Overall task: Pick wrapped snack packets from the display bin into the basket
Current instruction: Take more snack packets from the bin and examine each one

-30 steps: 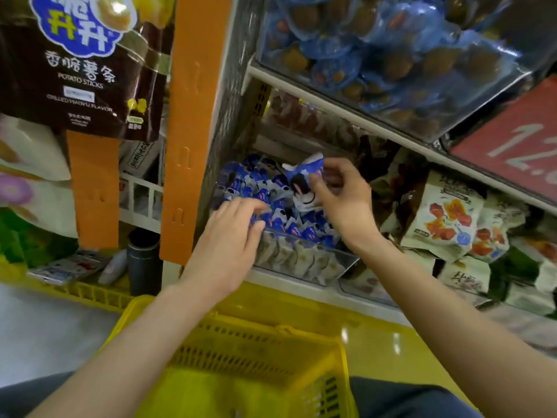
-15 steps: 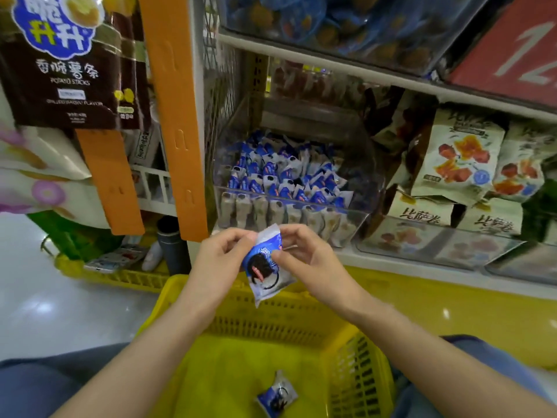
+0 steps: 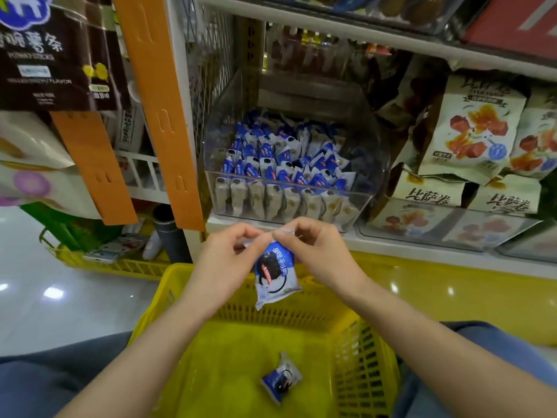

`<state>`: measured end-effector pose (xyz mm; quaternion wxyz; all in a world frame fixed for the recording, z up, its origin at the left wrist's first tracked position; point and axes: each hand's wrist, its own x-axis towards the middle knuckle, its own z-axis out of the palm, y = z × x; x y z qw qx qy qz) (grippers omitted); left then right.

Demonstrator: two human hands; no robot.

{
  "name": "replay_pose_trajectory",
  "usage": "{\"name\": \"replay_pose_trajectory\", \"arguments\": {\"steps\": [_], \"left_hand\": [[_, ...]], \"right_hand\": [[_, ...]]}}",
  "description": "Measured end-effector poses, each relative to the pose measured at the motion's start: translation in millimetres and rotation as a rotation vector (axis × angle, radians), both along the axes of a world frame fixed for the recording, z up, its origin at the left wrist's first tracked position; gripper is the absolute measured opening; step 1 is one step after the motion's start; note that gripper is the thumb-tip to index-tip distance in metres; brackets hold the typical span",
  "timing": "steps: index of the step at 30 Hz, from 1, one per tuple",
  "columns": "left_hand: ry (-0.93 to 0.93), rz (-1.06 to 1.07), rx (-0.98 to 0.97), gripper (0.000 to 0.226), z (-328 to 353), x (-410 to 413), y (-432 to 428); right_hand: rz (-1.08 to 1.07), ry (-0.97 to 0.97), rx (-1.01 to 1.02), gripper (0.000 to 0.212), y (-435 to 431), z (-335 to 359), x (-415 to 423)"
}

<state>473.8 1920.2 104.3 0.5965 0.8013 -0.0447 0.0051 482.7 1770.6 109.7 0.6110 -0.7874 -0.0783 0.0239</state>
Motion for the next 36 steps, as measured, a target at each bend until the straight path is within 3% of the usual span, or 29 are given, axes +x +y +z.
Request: {"name": "replay_pose_trajectory", "arguments": {"steps": [2, 6, 9, 11, 14, 20, 25, 27, 29, 31, 33, 36], "left_hand": [[0.064, -0.01, -0.115, 0.018, 1, -1, 0], [0.156, -0.012, -0.243, 0.023, 3, -3, -2], [0.213, -0.009, -0.302, 0.018, 1, -3, -6], [0.283, -0.042, -0.367, 0.009, 0, -3, -7], [0.368, -0.089, -0.386, 0.026, -2, -4, -8], [0.195, 0.084, -0.509, 0.016, 0, 2, -2], [0.124, 0.207, -0.41, 0.02, -2, 5, 3], [0.079, 0.218, -0.36, 0.021, -1, 5, 6], [-0.035, 0.195, -0.228, 0.02, 1, 6, 10], [-0.15, 0.123, -0.012, 0.019, 2, 6, 11], [-0.2, 0.04, 0.107, 0.016, 1, 2, 7], [-0.163, -0.024, 0.108, 0.02, -4, -3, 0]], "right_hand": [[0.004, -0.083, -0.054, 0.015, 1, 1, -4], [-0.026, -0.382, -0.344, 0.006, 1, 3, -7], [-0.053, -0.435, -0.383, 0.005, 0, 3, -7], [-0.117, -0.346, -0.282, 0.01, -1, 3, -6], [-0.238, -0.153, -0.063, 0.015, -4, 6, -1], [-0.244, 0.202, 0.299, 0.011, -5, 5, 2], [-0.12, 0.3, 0.226, 0.008, -3, 5, 0], [-0.083, 0.243, 0.061, 0.004, -3, 5, -2], [-0.031, 0.074, -0.254, 0.029, -4, 3, -3], [0.012, -0.076, -0.381, 0.047, -2, 2, -7], [0.05, -0.133, -0.336, 0.04, 1, 2, -9], [0.038, -0.156, -0.299, 0.013, 3, 5, -9]]}}
